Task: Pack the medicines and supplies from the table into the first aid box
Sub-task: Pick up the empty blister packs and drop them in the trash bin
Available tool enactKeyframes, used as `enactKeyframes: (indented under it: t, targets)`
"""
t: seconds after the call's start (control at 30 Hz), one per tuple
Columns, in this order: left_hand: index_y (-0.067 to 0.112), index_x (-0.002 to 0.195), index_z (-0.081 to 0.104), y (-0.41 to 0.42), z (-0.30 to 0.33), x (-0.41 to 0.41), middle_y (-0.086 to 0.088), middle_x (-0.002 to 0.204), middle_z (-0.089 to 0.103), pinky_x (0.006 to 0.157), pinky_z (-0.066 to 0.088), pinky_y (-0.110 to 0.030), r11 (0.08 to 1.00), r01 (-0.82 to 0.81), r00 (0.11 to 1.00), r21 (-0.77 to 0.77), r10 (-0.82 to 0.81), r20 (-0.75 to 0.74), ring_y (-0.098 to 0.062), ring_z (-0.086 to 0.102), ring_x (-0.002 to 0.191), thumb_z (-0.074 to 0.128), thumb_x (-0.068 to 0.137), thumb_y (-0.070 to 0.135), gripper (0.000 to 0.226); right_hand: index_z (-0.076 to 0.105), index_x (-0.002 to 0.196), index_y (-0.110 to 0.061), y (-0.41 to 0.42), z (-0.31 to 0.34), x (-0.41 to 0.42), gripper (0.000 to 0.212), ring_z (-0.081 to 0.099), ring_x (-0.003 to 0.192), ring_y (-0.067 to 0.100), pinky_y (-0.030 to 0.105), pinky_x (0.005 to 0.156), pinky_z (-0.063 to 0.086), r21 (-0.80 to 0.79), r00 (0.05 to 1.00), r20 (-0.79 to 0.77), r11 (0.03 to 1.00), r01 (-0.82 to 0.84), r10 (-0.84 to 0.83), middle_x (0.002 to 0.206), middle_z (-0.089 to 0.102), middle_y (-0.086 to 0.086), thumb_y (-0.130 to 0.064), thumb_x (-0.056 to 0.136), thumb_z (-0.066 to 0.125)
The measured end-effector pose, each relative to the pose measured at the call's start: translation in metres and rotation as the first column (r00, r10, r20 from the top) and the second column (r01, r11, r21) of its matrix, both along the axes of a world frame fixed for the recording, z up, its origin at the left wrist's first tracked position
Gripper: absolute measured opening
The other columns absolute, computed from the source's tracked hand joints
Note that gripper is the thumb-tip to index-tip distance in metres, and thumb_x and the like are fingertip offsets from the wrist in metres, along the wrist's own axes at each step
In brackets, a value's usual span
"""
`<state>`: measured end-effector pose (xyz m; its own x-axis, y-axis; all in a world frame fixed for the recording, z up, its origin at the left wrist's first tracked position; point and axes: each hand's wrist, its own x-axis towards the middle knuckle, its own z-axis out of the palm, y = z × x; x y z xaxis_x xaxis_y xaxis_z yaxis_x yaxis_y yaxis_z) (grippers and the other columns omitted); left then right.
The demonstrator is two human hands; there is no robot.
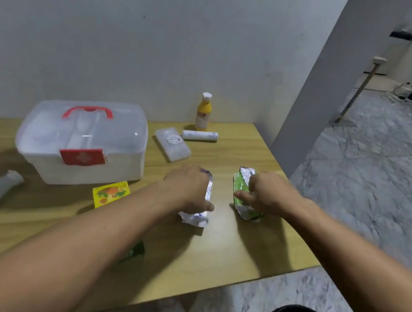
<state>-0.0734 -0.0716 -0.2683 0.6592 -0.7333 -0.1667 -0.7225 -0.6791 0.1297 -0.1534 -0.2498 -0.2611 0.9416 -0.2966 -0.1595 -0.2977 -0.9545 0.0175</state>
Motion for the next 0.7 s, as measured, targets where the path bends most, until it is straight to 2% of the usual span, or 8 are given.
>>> enactKeyframes:
  t: [0.07,0.23,0.3,0.37,0.43,0.5,0.57,0.7]
  targets:
    - [0.016,0.097,0.063,0.0,-0.004,-0.011,-0.006,0.118,0.054,0.075,0.045,-0.035,0.997,-0.082,0.995,0.016,0.081,0.058,-0.028,0.053,0.105,0.066,0.072,0.048,0.041,0.036,0.057,-0.021,0.006,-0.007,-0.008,0.054,0.048,0.072,0.027,0.033,0.058,0.037,0.023,0.997,0.064,0.999,0.033,-0.035,0.07,0.044,0.004,-0.066,0.071,0.062]
    - [0.014,0.08,0.059,-0.001,-0.005,-0.035,-0.014,0.105,0.063,0.068,0.036,-0.029,0.979,-0.201,0.979,-0.04,0.202,0.026,-0.031,0.058,0.099,0.075,0.066,0.035,0.03,0.041,0.056,-0.017,0.012,-0.013,-0.028,0.048,0.048,0.069,0.027,0.029,0.044,0.022,0.177,0.978,0.143,0.976,0.125,-0.151,0.069,0.049,0.007,-0.05,0.059,0.076]
    - [0.01,0.074,0.058,-0.004,-0.003,-0.043,-0.018,0.102,0.066,0.068,0.043,-0.032,0.962,-0.263,0.965,-0.078,0.262,-0.021,-0.032,0.061,0.098,0.079,0.062,0.03,0.031,0.054,0.06,-0.007,0.012,-0.012,-0.038,0.046,0.052,0.066,0.027,0.028,0.045,0.028,0.235,0.97,0.145,0.959,0.158,-0.196,0.063,0.053,0.008,-0.044,0.055,0.083]
    - [0.007,0.072,0.059,-0.005,-0.003,-0.049,-0.018,0.096,0.068,0.075,0.051,-0.036,0.938,-0.317,0.948,-0.14,0.309,-0.075,-0.031,0.063,0.097,0.082,0.059,0.024,0.031,0.066,0.073,0.001,0.008,-0.014,-0.048,0.047,0.062,0.073,0.029,0.028,0.051,0.036,0.272,0.956,0.175,0.945,0.183,-0.236,0.073,0.066,0.014,-0.036,0.051,0.086]
    - [0.006,0.085,0.069,-0.007,-0.005,-0.056,-0.013,0.088,0.065,0.076,0.053,-0.035,0.888,-0.383,0.923,-0.253,0.356,-0.148,-0.03,0.065,0.094,0.082,0.06,0.014,0.029,0.071,0.082,0.001,0.003,-0.018,-0.059,0.043,0.067,0.086,0.03,0.03,0.057,0.048,0.303,0.935,0.231,0.933,0.193,-0.268,0.088,0.071,0.019,-0.024,0.05,0.085]
    - [0.009,0.086,0.073,-0.013,-0.007,-0.064,-0.012,0.088,0.065,0.072,0.05,-0.031,0.825,-0.424,0.905,-0.373,0.369,-0.213,-0.028,0.064,0.09,0.077,0.064,0.006,0.024,0.073,0.085,-0.002,-0.001,-0.021,-0.07,0.031,0.066,0.092,0.031,0.036,0.069,0.057,0.343,0.912,0.275,0.917,0.203,-0.305,0.092,0.071,0.02,-0.015,0.057,0.081]
    - [0.01,0.088,0.074,-0.023,-0.006,-0.079,-0.011,0.094,0.07,0.072,0.046,-0.024,0.786,-0.424,0.904,-0.449,0.341,-0.257,-0.025,0.063,0.09,0.075,0.067,0.005,0.022,0.075,0.084,-0.009,-0.008,-0.021,-0.086,0.019,0.065,0.094,0.029,0.032,0.075,0.054,0.397,0.885,0.297,0.89,0.226,-0.357,0.093,0.073,0.016,-0.01,0.065,0.077]
    - [0.005,0.097,0.073,-0.054,-0.001,-0.114,-0.01,0.095,0.068,0.069,0.042,-0.024,0.766,-0.367,0.922,-0.528,0.224,-0.315,-0.023,0.061,0.088,0.078,0.068,0.006,0.029,0.076,0.084,-0.015,-0.035,-0.015,-0.131,0.018,0.066,0.094,0.028,0.03,0.078,0.052,0.474,0.818,0.331,0.833,0.286,-0.47,0.093,0.074,0.013,-0.006,0.071,0.069]
